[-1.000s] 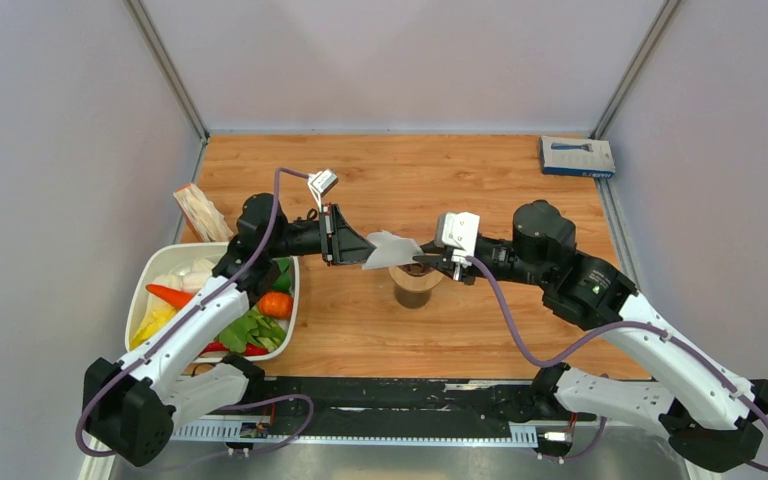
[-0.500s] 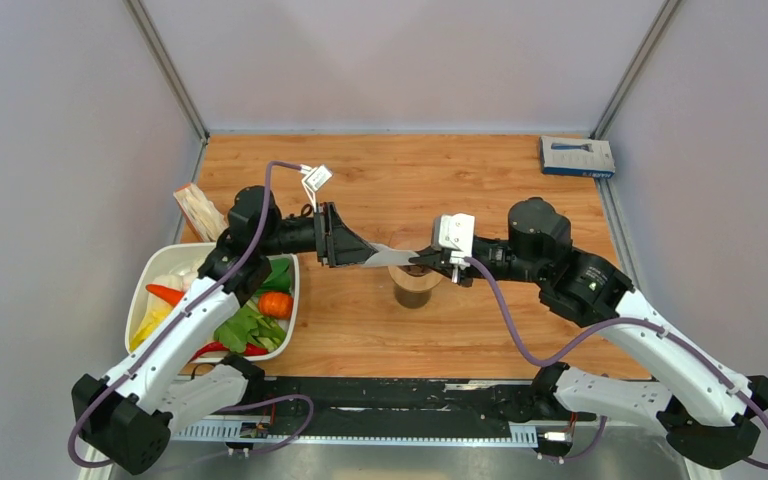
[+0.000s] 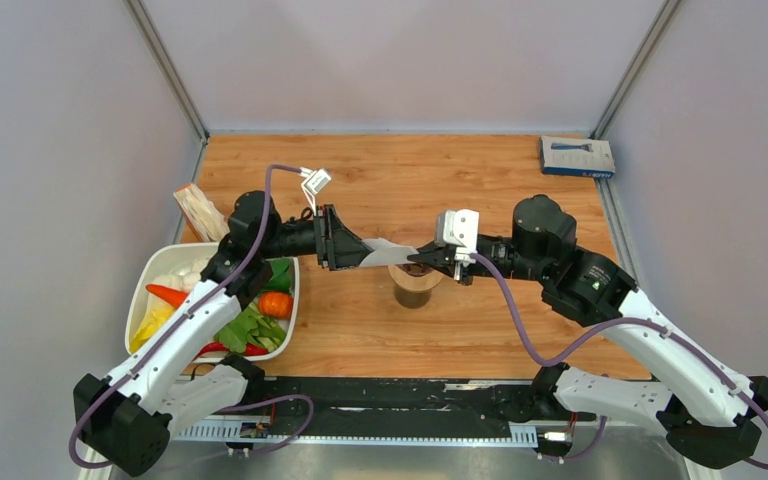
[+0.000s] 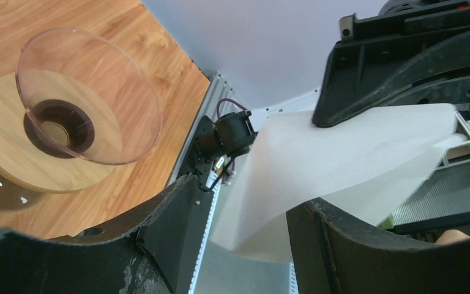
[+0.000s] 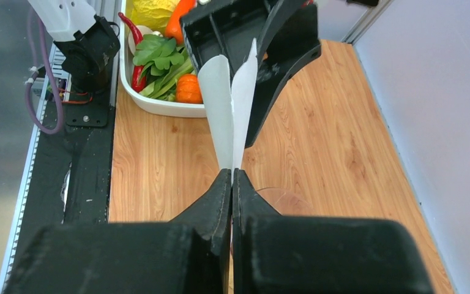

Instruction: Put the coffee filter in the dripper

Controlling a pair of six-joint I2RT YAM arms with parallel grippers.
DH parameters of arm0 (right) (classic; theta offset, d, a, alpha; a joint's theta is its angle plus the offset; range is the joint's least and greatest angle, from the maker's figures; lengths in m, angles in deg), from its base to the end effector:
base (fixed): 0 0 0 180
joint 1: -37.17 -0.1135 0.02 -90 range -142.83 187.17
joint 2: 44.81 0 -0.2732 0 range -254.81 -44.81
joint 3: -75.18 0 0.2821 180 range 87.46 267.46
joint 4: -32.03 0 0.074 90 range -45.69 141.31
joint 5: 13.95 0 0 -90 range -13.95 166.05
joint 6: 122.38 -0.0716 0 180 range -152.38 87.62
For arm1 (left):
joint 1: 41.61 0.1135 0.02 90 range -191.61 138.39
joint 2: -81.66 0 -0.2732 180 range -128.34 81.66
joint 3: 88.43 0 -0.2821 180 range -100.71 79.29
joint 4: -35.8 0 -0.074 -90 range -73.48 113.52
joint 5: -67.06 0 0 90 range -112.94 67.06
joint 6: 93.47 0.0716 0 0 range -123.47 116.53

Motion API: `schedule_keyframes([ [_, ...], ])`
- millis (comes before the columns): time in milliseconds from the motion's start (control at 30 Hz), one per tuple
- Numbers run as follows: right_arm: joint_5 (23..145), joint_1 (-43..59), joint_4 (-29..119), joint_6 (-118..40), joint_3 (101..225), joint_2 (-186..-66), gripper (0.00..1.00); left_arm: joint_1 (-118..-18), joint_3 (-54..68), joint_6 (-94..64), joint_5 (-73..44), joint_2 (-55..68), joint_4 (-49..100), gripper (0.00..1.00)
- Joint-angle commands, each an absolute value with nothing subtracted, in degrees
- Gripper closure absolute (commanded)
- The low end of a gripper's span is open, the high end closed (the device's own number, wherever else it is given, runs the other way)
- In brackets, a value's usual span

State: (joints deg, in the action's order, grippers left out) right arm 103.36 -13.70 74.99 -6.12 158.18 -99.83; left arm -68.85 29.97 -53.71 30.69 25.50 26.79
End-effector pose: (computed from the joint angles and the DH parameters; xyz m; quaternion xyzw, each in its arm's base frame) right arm 0.1294 0.2111 0.4341 -0.5929 0.5131 0.3091 0.5382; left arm 0.2092 -0.1725 0.3599 0.1730 0.6989 -0.6389 0.2709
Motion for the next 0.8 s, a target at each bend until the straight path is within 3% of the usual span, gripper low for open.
schedule_keyframes([
  [0,102.56,-13.95,70.91,-6.98,160.65,-99.37,1.00,-68.90,32.63,-59.29,32.56,24.64,33.05,0.36],
  [433,103.54,-13.96,70.64,-7.23,158.24,-98.91,1.00,-68.94,34.74,-69.04,33.75,24.75,44.83,0.41],
  [600,102.39,-13.97,69.93,-7.34,158.27,-99.21,1.00,-68.94,35.74,-71.33,34.12,24.88,46.52,0.63],
  [767,101.89,-13.93,69.47,-7.47,158.20,-98.87,1.00,-68.85,36.52,-72.57,34.35,24.52,46.79,0.75],
])
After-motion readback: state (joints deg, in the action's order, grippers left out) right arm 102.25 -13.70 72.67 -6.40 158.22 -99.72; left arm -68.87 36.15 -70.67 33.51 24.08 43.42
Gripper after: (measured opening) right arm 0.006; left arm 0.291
